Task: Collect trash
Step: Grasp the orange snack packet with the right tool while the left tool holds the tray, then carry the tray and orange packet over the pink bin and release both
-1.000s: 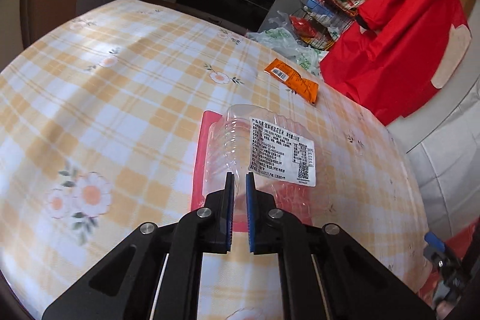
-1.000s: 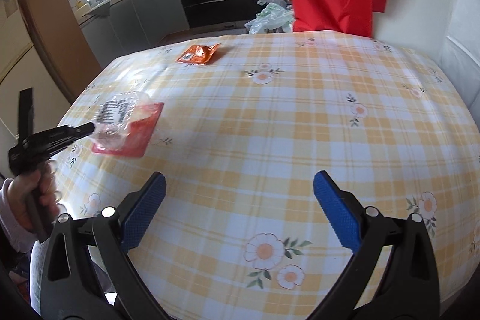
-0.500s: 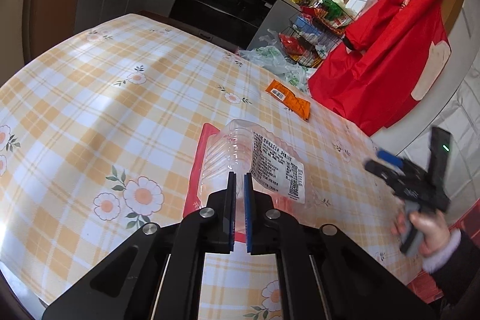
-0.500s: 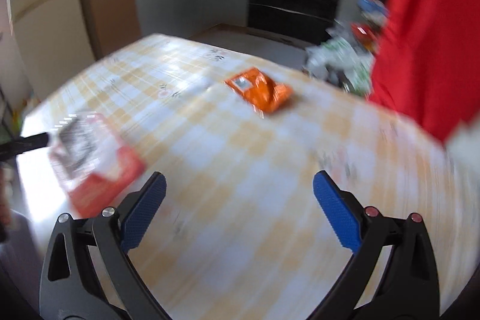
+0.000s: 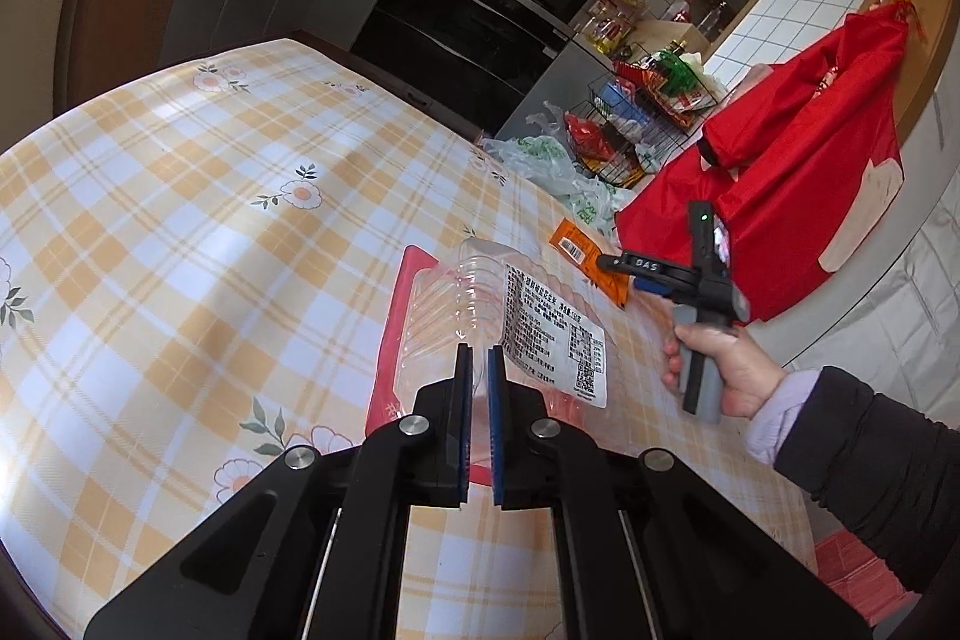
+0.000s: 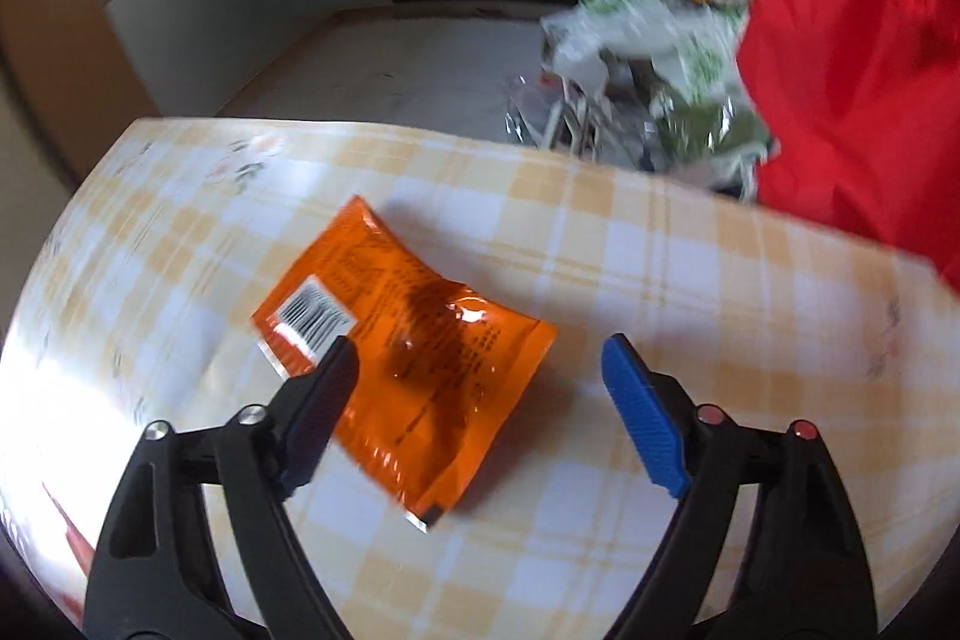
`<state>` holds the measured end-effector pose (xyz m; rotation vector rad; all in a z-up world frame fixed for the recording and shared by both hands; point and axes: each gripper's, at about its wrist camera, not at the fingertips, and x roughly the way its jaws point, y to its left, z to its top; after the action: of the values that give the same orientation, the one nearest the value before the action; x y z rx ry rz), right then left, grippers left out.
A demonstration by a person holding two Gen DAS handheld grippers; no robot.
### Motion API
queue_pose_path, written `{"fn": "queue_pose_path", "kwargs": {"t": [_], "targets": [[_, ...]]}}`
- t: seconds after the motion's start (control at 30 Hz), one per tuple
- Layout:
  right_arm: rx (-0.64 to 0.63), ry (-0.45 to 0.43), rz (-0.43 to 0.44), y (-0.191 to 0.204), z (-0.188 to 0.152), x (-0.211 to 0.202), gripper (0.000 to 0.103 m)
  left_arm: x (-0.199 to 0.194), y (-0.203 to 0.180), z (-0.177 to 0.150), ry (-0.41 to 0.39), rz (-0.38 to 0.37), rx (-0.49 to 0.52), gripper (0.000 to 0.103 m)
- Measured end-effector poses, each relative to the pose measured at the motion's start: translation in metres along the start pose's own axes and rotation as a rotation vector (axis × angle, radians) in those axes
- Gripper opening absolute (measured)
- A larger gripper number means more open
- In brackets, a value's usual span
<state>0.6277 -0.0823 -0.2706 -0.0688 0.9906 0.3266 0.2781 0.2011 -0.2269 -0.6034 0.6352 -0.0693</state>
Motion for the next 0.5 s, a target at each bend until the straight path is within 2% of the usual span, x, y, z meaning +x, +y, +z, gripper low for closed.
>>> {"fn": "queue_pose_path", "kwargs": {"t": [0.03, 0.1, 0.17, 0.2, 0.37, 0.5], "targets": [[0.006, -0.019, -0.007, 0.001, 0.000, 0.000, 0.075, 0.000, 0.001, 0.001, -0.004, -0.003, -0.003, 0.005], [-0.022, -0.012, -0.030, 0.006, -0.001, 0.000, 0.051, -0.001, 0.002, 0.002, -0.010, -0.005, -0.005, 0.005], [-0.042, -0.020, -0.021, 0.014, -0.003, -0.009, 0.010, -0.004, 0.001, 0.002, -0.017, -0.009, -0.007, 0.005], [-0.054, -0.024, -0.023, 0.016, -0.005, -0.014, 0.007, -0.006, 0.001, 0.002, -0.021, -0.010, -0.008, 0.005], [-0.074, -0.087, -0.003, 0.024, -0.025, -0.055, 0.006, -0.019, -0.007, -0.001, -0.031, -0.016, -0.010, 0.005], [-0.077, -0.136, 0.055, 0.027, -0.045, -0.103, 0.006, -0.037, -0.019, -0.004, -0.039, -0.024, 0.013, 0.005]]}}
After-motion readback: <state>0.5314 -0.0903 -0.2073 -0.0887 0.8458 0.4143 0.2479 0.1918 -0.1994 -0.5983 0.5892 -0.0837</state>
